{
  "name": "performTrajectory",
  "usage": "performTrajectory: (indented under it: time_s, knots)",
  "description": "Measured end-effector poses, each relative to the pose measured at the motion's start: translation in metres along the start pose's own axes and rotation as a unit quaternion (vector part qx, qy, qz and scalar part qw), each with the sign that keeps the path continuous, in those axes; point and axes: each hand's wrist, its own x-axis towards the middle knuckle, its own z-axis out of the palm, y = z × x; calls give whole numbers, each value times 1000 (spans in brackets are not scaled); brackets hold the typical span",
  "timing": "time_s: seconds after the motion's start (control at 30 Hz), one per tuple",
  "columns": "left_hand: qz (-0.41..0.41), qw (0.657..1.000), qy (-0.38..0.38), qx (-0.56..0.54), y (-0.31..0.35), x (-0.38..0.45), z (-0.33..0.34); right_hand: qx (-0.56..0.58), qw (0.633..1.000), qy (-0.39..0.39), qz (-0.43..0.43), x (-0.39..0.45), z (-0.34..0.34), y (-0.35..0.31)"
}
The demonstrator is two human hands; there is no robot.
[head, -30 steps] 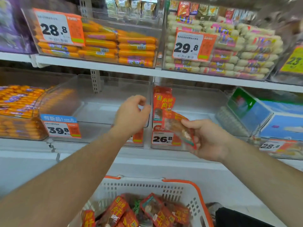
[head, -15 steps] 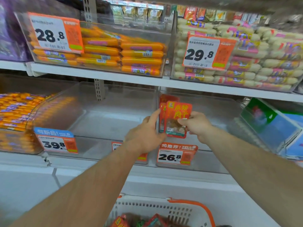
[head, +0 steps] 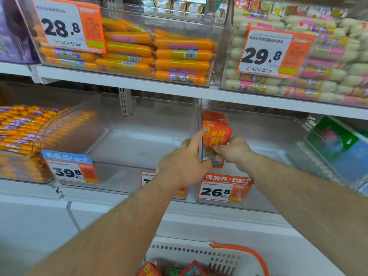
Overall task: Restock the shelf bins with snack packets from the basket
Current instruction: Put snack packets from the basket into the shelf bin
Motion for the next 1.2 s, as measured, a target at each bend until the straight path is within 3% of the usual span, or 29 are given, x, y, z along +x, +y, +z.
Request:
performTrajectory:
  time_s: [0.33, 0.67, 0.73, 0.83, 0.9, 0.97, 1.03, 1.1, 1.2]
  knots:
    - [7, 1000, 3, -8, 1, -1, 0, 15, 998, -55, 13, 0, 2, 3]
    - [7, 1000, 7, -23, 5, -2, -3, -36, 998, -4, 49, -14, -17, -5]
    - [8, 999, 14, -34, 4, -2, -4, -108, 993, 49, 14, -28, -26, -15]
    - [16, 997, 51, -62, 5, -4, -5, -188, 961, 164, -116, -61, -39, -27]
    - [82, 981, 155, -85, 7, -12, -7, -185, 928, 228, -230, -92, -41, -33]
    - [184, 943, 262, -86, 6, -25, -7, -128, 907, 245, -318, -126, -34, -31]
    - [228, 925, 291, -89, 4, -50, 3, -77, 904, 228, -354, -156, -17, -11]
    - [222, 935, 252, -112, -4, -84, 27, -64, 914, 182, -356, -181, 4, 21]
    - [145, 971, 145, -123, -34, -139, 73, -139, 948, 11, -286, -200, 32, 68]
